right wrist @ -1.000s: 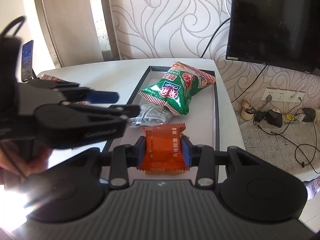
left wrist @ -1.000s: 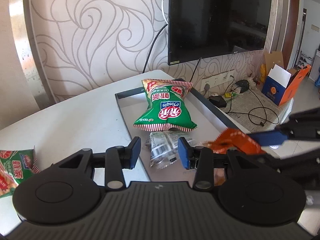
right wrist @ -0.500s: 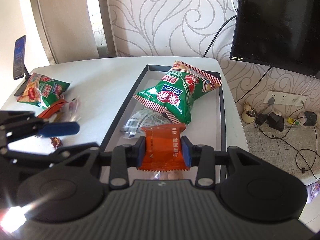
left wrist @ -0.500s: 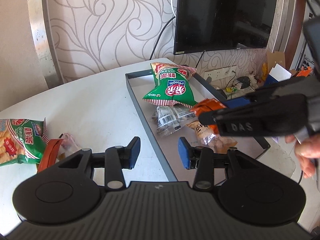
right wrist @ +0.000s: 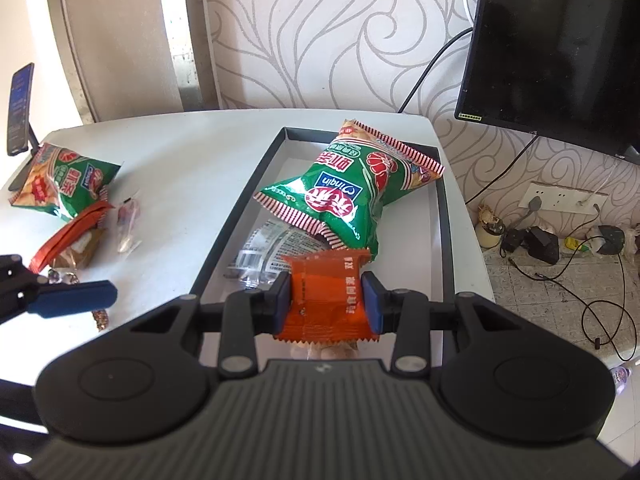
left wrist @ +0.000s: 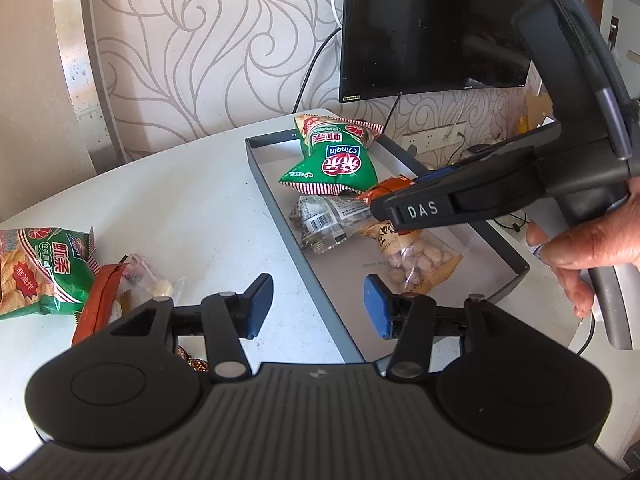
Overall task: Organize snacks
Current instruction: 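Open the left gripper to drop the seed bag into the tray, then open the right gripper to drop the orange bar into the tray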
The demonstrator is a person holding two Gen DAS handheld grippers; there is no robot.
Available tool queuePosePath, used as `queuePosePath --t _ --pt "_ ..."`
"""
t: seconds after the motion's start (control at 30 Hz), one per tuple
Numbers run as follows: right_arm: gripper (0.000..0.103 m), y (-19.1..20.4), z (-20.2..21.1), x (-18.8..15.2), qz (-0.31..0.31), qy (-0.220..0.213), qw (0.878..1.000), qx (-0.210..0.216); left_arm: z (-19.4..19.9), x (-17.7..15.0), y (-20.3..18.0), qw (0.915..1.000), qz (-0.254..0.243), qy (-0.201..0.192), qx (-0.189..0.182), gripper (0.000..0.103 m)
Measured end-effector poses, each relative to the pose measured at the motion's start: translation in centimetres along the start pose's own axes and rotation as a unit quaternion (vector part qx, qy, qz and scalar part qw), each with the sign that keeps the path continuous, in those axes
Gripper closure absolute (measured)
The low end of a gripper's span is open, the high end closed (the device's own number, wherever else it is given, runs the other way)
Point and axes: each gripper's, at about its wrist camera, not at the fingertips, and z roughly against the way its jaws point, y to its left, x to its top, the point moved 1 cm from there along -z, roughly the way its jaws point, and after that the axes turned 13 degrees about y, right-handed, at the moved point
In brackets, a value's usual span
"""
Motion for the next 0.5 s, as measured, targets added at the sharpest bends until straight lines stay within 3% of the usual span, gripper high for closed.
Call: queuePosePath --t 0.27,0.33,0.5 --pt "0.059 -0.3 0.8 -0.7 -0.032 0.002 0.999 0.006 0.6 -1.3 -0.3 0.9999 -0.013 -0.002 -0.003 0.03" --pt "0.052 -0.1 1.2 -1.0 -0.031 0.0 1.0 0.005 0.8 -1.6 0.0 0.9999 -0.012 -0.005 0.003 0.025" --pt "0.036 0.8 1.7 -1.8 -0.027 -0.004 1.0 -0.006 1.4 -2.9 2.0 0.9999 0.004 -0.004 0.016 0.024"
